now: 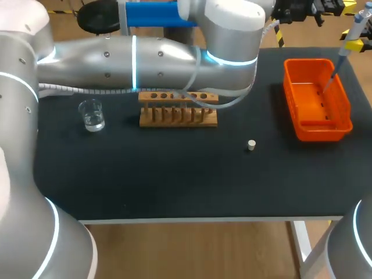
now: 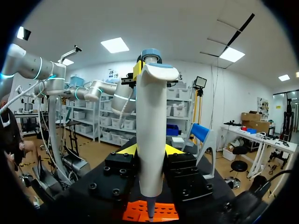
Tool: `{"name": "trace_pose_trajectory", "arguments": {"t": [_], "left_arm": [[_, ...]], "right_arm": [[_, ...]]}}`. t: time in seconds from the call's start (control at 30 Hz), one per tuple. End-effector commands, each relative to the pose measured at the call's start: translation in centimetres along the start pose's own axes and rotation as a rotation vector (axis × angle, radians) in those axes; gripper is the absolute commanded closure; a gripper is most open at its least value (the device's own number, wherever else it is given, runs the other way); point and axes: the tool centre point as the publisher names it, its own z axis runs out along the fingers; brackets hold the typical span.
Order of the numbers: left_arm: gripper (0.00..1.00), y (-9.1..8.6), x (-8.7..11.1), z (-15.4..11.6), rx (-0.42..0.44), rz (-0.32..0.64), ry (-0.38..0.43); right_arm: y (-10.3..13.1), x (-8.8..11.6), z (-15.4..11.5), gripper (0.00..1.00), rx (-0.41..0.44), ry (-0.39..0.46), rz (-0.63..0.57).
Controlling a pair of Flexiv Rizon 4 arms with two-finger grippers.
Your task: Invert the test tube, pick up the pipette, mount the tip to pipette, aspirate from beaker and dispense into the tube, eject the tip, return the pipette, and cap with the stopper.
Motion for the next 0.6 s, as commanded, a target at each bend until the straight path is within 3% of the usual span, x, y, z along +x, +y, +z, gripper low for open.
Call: {"name": "trace_pose_trajectory", "arguments": {"t": [0.03, 0.6], "left_arm": [[1.00, 0.62, -0.40, 1.75, 0.098, 0.000, 0.008], [1.00, 1.23, -0.63, 2.72, 0.098, -0.010, 0.018]], "right_arm": [[-0.01, -0.11, -0.13, 1.00, 0.001, 0.004, 0.000], [-0.01, -0.11, -0.13, 1.00, 0.001, 0.004, 0.000]]}}
